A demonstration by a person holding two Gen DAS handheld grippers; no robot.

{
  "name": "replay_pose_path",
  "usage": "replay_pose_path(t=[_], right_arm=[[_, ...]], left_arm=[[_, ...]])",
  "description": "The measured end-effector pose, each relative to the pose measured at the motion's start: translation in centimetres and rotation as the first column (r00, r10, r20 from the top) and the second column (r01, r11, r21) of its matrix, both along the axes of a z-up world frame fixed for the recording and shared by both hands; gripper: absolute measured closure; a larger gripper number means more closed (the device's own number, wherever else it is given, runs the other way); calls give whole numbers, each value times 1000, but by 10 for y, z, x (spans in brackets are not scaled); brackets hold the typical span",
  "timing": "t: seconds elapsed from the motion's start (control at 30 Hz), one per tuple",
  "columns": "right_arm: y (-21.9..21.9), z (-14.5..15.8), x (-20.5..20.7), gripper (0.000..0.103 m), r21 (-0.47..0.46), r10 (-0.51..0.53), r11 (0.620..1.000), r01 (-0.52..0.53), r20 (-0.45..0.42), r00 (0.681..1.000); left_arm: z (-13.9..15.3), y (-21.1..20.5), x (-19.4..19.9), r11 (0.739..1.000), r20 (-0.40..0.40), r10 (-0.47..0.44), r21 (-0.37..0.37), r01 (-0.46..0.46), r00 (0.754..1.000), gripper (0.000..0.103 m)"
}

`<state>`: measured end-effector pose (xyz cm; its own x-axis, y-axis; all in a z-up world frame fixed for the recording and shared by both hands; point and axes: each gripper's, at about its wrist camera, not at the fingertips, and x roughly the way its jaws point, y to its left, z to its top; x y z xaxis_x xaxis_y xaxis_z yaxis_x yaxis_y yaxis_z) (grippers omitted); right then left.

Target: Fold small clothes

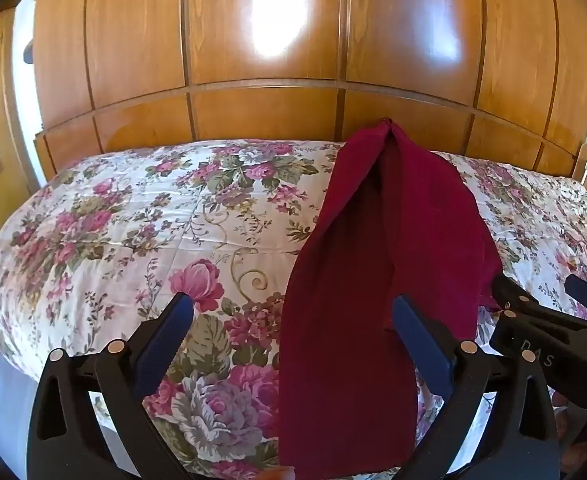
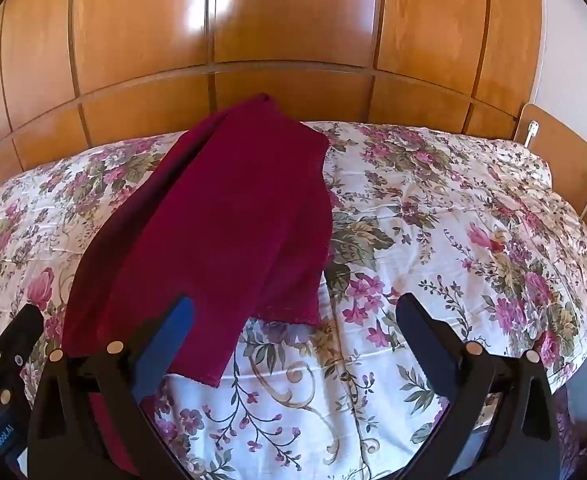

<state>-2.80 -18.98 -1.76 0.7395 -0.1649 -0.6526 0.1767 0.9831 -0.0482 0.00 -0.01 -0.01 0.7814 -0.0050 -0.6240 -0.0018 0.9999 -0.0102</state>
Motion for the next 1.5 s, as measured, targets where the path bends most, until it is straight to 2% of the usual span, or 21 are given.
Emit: replay_pose_path(t=[0.2, 0.33, 0.87, 1.5], right_arm=[[-4, 3, 2, 2, 14, -2, 1000, 2, -4, 1000], [-2, -3, 3, 2, -9, 5, 1000, -5, -2, 1000], [15, 5, -4, 2, -67, 35, 997, -33, 29, 999], [5, -3, -2, 2, -12, 31, 999, -31, -9, 999]], left_arm=[[-1, -2, 1, 1000, -12, 6, 15, -6, 1000, 4], [-5, 5, 2, 1000, -15, 12, 9, -12, 1000, 4], [-4, 9, 0, 1000, -12, 18, -1, -18, 1000, 4], [-11, 14, 3, 1000, -38, 25, 9, -25, 999, 4]])
